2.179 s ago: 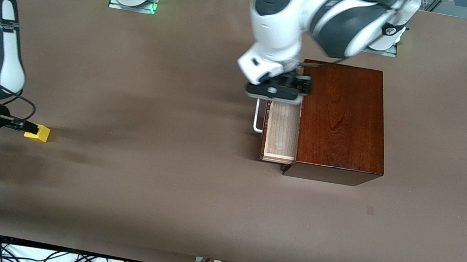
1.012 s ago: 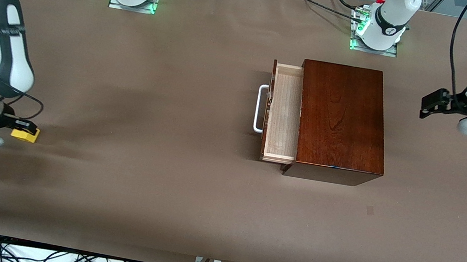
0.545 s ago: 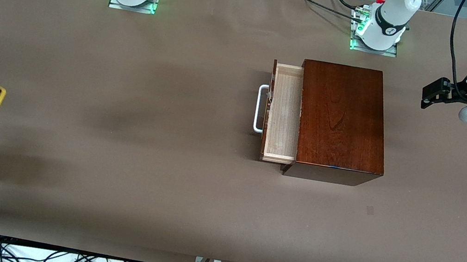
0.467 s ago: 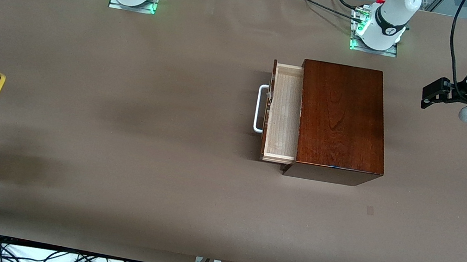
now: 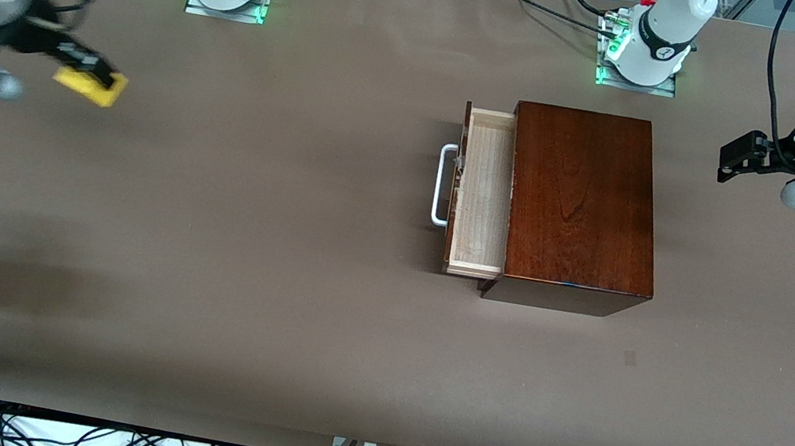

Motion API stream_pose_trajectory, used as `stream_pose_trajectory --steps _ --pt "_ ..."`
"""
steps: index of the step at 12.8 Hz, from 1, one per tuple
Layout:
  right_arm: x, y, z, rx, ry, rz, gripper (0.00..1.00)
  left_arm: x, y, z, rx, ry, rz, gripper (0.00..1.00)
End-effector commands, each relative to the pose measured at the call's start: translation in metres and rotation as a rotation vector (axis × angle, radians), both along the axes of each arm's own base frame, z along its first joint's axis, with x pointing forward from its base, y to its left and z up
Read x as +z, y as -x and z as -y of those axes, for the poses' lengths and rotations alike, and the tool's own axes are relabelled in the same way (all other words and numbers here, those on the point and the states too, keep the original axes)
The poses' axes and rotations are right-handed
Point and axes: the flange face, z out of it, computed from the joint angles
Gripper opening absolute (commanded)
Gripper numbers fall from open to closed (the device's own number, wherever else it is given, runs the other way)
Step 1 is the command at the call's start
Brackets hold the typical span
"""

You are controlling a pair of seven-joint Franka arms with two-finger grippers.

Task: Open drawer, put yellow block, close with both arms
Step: 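Carry the yellow cube with the right gripper over the open drawer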

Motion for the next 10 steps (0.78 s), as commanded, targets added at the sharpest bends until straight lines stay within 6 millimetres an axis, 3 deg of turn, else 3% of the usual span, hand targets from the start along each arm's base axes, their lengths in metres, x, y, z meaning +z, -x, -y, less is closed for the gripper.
stream_pose_trajectory --steps 1,6,10 --pt "0.012 0.028 -0.09 -0.218 0.015 0.001 0.0 0.005 0.005 0.0 0.0 -0.012 -0.003 1.0" --pt "-0.016 0.068 -0.246 -0.634 -0.068 -0.032 0.0 0.005 0.005 -0.001 -0.012 -0.011 -0.002 1.0" --pt "-0.043 0.086 -0.341 -0.884 -0.079 -0.043 0.0 0.006 0.005 -0.001 -0.012 -0.011 0.0 1.0"
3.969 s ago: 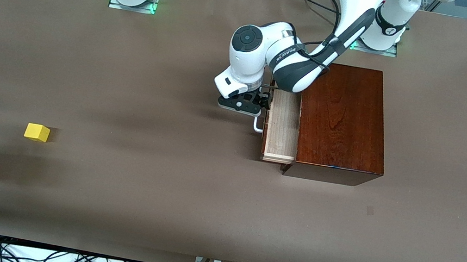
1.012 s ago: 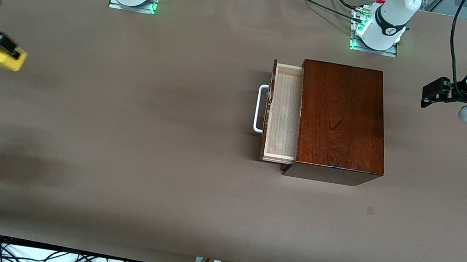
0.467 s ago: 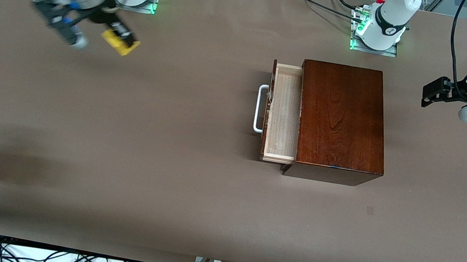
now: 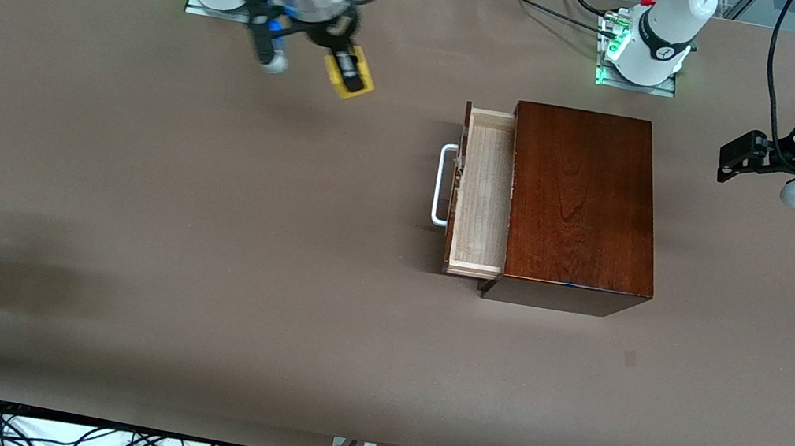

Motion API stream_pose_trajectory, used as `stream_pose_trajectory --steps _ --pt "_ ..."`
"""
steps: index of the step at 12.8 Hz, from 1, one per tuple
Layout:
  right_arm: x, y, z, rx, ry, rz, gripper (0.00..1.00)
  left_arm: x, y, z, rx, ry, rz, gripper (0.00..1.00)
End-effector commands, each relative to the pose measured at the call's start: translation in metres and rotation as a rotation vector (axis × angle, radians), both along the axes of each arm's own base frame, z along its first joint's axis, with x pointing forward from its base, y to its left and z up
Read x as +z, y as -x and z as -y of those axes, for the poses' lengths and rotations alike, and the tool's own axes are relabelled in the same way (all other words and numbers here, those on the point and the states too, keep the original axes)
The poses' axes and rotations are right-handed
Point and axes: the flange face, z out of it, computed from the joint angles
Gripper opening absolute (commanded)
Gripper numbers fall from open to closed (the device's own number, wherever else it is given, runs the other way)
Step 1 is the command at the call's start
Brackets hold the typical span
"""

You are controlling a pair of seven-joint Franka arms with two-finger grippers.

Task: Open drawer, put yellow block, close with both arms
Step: 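Carry the yellow cube with the right gripper over the open drawer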

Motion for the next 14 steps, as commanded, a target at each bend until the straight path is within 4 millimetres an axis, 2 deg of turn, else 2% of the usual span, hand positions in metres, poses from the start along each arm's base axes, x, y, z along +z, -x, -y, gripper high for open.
stream_pose_trajectory --steps 1,4,7,10,14 --pt "-0.012 -0.003 -0.061 -0.151 0.005 -0.013 0.0 0.006 0.005 0.0 -0.013 -0.011 -0.001 1.0" --pt "-0.04 0.005 -0.127 -0.258 0.022 0.0 0.0 0.005 0.005 0.0 -0.013 -0.011 -0.005 1.0" --pt "-0.076 0.01 -0.17 -0.341 0.04 0.026 0.0 0.005 0.006 -0.001 -0.011 -0.01 -0.01 1.0" --pt "-0.114 0.02 -0.195 -0.366 0.043 0.057 0.0 0.006 0.006 -0.001 -0.011 -0.011 -0.013 1.0" --pt "-0.144 0.02 -0.207 -0.401 0.027 0.043 0.0 0.006 0.006 -0.001 -0.011 -0.011 -0.013 1.0"
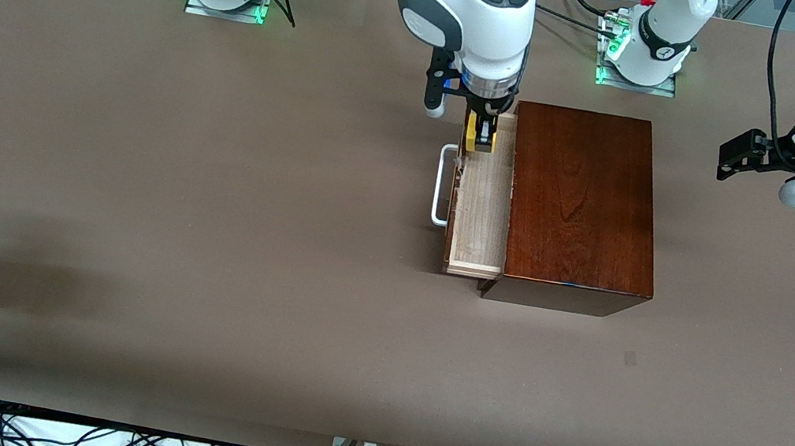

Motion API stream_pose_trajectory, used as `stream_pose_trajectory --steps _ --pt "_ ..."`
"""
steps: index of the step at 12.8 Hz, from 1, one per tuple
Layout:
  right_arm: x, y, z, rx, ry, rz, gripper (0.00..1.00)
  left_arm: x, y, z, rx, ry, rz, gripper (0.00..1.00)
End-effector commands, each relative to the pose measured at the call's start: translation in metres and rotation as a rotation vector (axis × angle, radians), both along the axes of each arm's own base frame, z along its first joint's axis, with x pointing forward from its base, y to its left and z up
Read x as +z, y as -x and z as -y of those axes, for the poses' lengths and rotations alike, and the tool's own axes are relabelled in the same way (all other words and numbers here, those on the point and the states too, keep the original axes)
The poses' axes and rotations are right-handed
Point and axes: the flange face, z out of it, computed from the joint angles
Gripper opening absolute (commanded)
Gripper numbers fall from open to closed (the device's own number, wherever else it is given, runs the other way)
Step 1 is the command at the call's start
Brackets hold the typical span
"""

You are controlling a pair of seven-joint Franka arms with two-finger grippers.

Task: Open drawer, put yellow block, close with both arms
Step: 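Carry the yellow cube with the right gripper over the open drawer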

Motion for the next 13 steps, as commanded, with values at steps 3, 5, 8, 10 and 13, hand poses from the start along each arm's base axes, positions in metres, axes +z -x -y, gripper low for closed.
stream_pose_trajectory --steps 3,5,8,10,13 --pt "-0.026 -0.002 -0.015 -0.046 -0.009 0.014 0.0 0.006 0.005 0.0 -0.013 -0.009 -0.002 1.0" --pt "-0.04 0.0 -0.019 -0.046 -0.004 0.015 0.0 0.007 0.005 0.0 -0.013 -0.009 -0.001 1.0" --pt "-0.057 0.004 -0.024 -0.063 -0.002 0.003 0.0 0.007 0.004 0.0 -0.013 -0.009 -0.001 1.0" --pt "-0.065 0.007 -0.028 -0.058 -0.005 0.006 0.0 0.007 0.004 0.0 -0.013 -0.009 -0.001 1.0" --pt "-0.073 0.007 -0.028 -0.057 -0.001 0.006 0.69 0.006 0.005 0.0 -0.013 -0.009 -0.002 1.0"
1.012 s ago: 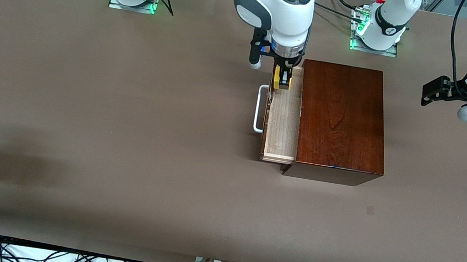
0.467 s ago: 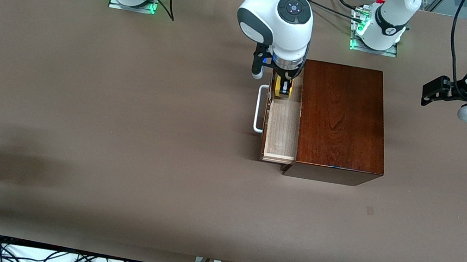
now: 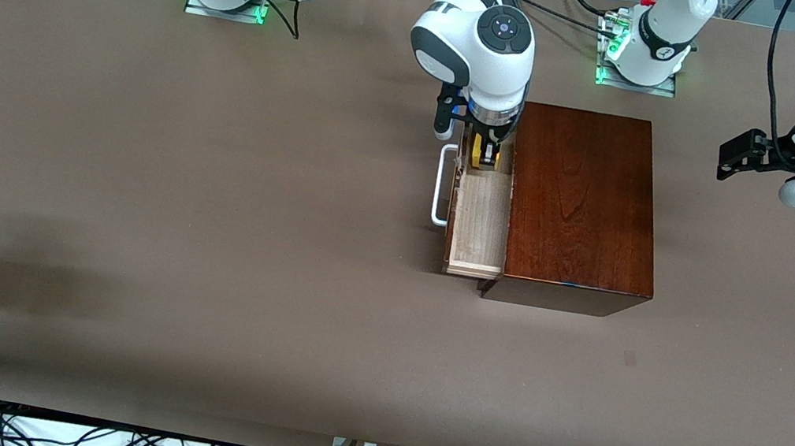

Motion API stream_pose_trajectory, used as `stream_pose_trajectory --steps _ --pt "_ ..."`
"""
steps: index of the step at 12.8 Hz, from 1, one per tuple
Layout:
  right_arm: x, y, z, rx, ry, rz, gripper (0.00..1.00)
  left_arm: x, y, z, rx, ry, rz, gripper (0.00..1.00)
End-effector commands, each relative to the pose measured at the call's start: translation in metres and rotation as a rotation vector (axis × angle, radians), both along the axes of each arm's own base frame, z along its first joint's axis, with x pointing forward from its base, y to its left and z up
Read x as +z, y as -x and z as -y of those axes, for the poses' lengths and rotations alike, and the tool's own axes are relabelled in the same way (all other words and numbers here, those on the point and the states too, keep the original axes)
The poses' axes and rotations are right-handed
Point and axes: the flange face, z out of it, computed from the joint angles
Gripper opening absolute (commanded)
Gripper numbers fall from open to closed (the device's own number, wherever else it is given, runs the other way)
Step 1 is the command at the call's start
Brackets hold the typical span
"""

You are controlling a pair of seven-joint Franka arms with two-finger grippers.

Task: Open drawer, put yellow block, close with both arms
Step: 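Lower the cube into the drawer and open the right gripper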

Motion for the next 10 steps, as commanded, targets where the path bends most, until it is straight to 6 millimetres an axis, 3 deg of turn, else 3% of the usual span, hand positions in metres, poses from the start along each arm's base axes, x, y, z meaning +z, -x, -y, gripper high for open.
stream_pose_trajectory --steps 1,4,7,10 --pt "0.002 -0.003 -0.005 -0.035 0.003 0.025 1.0 0.006 0.005 0.0 -0.013 -0.009 -0.002 1.0" --pt "0.014 -0.009 0.005 -0.038 0.034 0.017 1.0 0.006 0.005 0.001 -0.014 -0.009 -0.002 1.0" --pt "0.089 -0.036 0.035 -0.054 0.036 0.014 1.0 0.006 0.005 0.0 -0.013 -0.009 -0.002 1.0" --pt "0.16 -0.058 0.089 0.069 0.034 -0.035 1.0 0.007 0.005 0.002 -0.014 -0.009 0.0 1.0"
